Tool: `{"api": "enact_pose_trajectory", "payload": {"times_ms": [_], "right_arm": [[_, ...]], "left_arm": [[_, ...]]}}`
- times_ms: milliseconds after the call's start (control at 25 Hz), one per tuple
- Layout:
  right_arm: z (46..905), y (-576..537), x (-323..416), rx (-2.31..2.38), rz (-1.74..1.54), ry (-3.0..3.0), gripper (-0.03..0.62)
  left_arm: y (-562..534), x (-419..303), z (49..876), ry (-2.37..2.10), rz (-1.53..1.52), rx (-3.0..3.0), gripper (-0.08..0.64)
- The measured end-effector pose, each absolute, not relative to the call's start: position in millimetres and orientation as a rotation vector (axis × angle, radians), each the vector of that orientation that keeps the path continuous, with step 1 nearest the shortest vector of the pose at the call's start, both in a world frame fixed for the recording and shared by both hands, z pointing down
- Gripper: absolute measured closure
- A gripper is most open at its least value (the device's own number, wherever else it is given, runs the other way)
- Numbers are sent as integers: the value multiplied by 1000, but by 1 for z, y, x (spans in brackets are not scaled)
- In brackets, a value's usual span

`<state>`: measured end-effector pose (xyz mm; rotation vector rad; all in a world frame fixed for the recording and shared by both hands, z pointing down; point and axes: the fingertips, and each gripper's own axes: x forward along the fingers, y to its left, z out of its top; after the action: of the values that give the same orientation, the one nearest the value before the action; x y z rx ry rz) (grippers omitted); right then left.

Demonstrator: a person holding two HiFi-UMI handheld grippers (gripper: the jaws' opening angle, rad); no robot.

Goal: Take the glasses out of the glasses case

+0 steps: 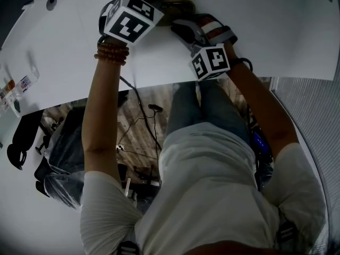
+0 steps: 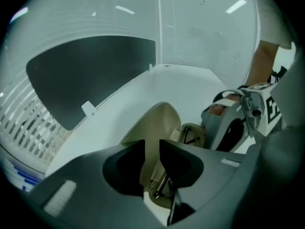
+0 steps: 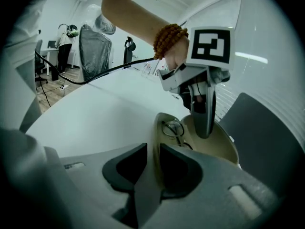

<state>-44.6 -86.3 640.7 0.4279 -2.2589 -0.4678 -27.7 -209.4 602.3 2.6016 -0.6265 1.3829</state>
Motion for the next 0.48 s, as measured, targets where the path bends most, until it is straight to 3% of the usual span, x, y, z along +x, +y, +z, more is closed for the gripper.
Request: {"api": "enact_pose_trajectory", "payload": {"times_ms": [480], "right_arm": [[640, -88, -44, 431, -459, -2261, 512]], "left_arm": [[-154, -32, 627, -335, 1903, 2714, 476]]}}
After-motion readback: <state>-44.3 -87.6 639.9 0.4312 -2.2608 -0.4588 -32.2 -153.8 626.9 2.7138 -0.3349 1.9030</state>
